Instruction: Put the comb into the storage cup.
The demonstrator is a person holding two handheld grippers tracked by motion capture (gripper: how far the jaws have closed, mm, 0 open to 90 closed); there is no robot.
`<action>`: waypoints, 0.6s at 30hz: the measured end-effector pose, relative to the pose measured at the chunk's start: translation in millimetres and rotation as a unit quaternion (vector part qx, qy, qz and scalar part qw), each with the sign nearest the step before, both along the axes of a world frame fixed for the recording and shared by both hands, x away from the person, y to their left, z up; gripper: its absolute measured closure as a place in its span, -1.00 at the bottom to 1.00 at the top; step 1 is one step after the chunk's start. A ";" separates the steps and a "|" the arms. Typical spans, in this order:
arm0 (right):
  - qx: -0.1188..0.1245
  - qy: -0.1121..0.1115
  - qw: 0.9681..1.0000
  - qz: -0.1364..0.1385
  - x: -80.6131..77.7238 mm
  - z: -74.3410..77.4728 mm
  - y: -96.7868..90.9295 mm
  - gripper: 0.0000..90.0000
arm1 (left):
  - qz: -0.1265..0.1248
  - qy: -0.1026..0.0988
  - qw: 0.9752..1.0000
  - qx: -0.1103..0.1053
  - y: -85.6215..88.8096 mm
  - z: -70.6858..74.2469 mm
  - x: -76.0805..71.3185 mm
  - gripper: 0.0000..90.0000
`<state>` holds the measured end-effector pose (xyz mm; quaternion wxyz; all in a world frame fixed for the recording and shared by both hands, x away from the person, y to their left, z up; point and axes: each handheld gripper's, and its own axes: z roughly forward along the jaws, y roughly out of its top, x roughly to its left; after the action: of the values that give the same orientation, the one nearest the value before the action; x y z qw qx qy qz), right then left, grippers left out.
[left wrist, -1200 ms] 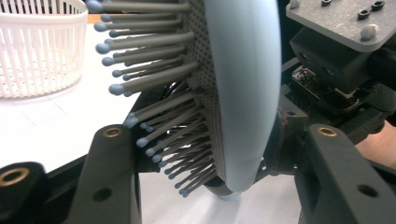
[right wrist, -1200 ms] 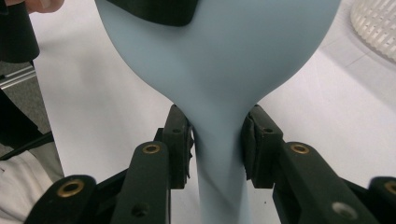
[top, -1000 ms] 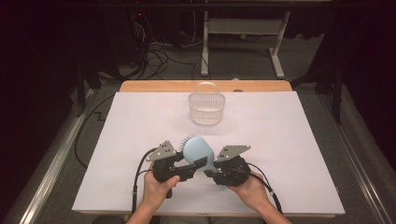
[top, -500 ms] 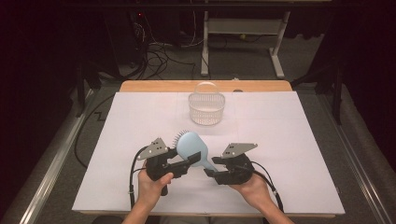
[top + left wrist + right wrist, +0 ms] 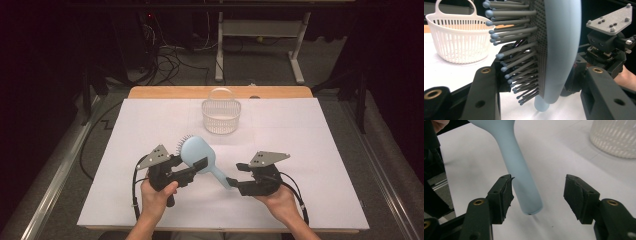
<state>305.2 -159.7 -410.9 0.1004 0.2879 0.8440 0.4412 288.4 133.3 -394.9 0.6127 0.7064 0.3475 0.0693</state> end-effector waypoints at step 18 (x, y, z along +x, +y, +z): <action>0.033 -0.024 0.998 -0.053 4.7 2.5 -35.8 -0.22 | 0.022 -0.004 1.000 -0.003 12.9 3.7 1.5 0.13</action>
<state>309.9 -195.5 -408.4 0.1341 0.3251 0.8100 0.4692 289.9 146.3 -391.2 0.6147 0.6960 0.3613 0.0844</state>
